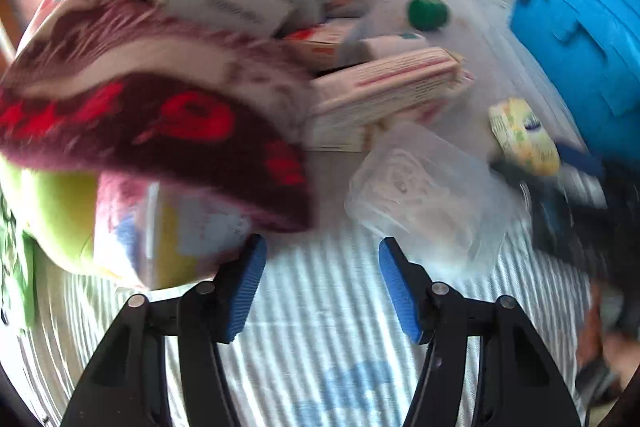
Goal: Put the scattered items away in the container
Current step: 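Grasp the clear floss-pick box with the left tool while the right grasps the wet-wipe pack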
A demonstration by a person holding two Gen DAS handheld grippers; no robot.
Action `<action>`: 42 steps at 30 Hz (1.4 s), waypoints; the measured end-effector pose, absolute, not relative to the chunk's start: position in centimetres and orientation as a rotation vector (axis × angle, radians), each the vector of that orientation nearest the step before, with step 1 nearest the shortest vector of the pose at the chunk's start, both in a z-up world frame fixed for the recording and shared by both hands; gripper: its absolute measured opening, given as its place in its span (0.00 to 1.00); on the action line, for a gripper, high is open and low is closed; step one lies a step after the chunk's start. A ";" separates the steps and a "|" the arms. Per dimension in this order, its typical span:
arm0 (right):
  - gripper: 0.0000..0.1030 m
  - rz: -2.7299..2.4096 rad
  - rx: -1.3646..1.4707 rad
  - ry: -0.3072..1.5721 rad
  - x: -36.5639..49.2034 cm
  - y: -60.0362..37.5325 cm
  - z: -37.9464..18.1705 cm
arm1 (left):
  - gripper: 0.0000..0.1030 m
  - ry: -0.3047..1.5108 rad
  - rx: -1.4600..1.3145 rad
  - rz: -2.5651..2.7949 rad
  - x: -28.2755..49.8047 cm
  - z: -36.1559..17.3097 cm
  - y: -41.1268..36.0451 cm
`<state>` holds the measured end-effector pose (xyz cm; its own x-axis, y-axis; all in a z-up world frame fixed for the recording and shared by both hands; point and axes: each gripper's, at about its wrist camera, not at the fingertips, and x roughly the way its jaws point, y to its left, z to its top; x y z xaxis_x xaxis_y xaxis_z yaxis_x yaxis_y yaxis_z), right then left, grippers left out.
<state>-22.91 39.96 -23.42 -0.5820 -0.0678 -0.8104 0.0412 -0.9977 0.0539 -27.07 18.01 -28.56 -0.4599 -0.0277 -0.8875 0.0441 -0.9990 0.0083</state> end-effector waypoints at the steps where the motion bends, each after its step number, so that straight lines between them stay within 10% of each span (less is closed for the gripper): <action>1: 0.83 -2.696 1.401 -0.012 -22.2 39.4 -23.4 | 0.43 0.056 1.613 -2.637 -27.0 -28.3 17.5; 25: 0.79 -2.835 1.436 -0.306 -24.8 44.0 -22.9 | 0.66 0.052 1.536 -2.837 -26.2 -26.9 22.1; 31: 0.48 -2.764 1.514 -0.050 -25.0 40.8 -24.5 | 0.70 -0.035 1.504 -2.732 -25.4 -26.5 20.1; 35: 0.48 -2.746 1.525 -0.064 -21.9 41.3 -24.7 | 0.70 0.066 1.508 -2.824 -24.5 -25.2 19.9; 42: 0.70 -2.775 1.518 -0.074 -19.2 42.0 -24.2 | 0.76 -0.363 1.462 -2.763 -27.0 -27.8 22.6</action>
<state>-19.20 42.02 -24.23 -0.5392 -0.0026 -0.8421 -0.0421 -0.9987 0.0300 -26.96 22.62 -27.77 -0.5682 -0.1026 -0.8164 -0.1117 -0.9734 0.2001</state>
